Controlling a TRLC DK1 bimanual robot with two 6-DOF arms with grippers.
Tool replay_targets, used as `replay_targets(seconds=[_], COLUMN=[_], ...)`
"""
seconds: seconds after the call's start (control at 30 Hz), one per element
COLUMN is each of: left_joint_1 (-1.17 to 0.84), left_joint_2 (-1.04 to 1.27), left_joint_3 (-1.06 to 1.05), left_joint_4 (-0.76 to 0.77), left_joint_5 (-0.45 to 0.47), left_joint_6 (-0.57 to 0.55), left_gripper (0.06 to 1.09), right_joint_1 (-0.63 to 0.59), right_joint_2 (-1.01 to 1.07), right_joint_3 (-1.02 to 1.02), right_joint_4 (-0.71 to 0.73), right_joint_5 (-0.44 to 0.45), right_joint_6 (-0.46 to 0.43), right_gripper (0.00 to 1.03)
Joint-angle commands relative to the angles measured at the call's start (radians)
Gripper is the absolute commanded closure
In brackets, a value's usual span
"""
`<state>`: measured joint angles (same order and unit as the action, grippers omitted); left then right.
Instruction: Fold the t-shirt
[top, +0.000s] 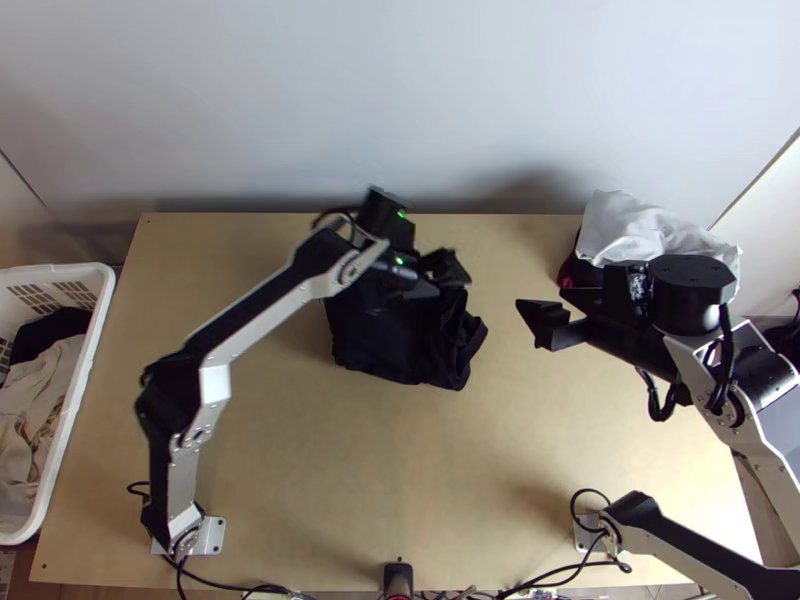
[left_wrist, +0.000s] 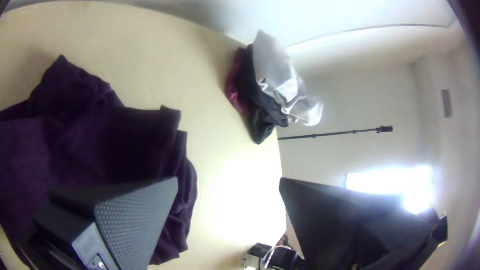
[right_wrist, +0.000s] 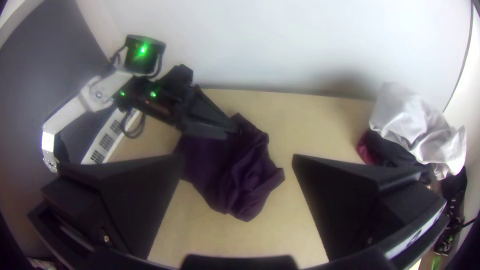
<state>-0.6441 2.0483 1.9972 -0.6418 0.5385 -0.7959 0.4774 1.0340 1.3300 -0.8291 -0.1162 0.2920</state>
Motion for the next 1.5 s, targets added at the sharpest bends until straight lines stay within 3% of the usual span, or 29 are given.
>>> replay_targets(seconds=[0.0, 0.23, 0.43, 0.67, 0.9, 1.17, 1.33, 1.47], left_joint_1=[0.124, 0.397, 0.597, 0.747, 0.775, 0.767, 0.776, 0.807], left_joint_2=[-0.157, -0.461, -0.643, -0.777, -0.872, -0.915, -0.95, -0.973], left_joint_3=[-0.015, -0.405, -0.62, -0.742, -0.83, -0.827, -0.827, -0.834], left_joint_4=[-0.116, -0.157, -0.16, -0.159, -0.151, -0.151, -0.15, -0.15], left_joint_5=[0.025, 0.025, 0.023, 0.023, 0.011, -0.046, -0.075, -0.077], left_joint_6=[0.087, 0.333, 0.474, 0.506, 0.498, 0.451, 0.437, 0.439], left_gripper=[0.1, 0.1, 0.1, 0.1, 0.1, 0.1, 0.1, 0.1], right_joint_1=[0.015, 0.078, 0.09, 0.162, 0.194, 0.271, 0.259, 0.219], right_joint_2=[-0.002, 0.051, 0.11, 0.13, 0.159, 0.235, 0.36, 0.399], right_joint_3=[-0.032, -0.16, -0.261, -0.351, -0.537, -0.683, -0.686, -0.646], right_joint_4=[0.021, 0.079, 0.119, 0.199, 0.357, 0.518, 0.591, 0.749], right_joint_5=[-0.002, -0.002, -0.165, -0.168, -0.161, -0.142, -0.138, -0.138], right_joint_6=[0.006, 0.067, 0.331, 0.498, 0.705, 0.697, 0.671, 0.671], right_gripper=[0.04, 0.04, 0.05, 0.06, 0.05, 0.05, 0.05, 0.05])
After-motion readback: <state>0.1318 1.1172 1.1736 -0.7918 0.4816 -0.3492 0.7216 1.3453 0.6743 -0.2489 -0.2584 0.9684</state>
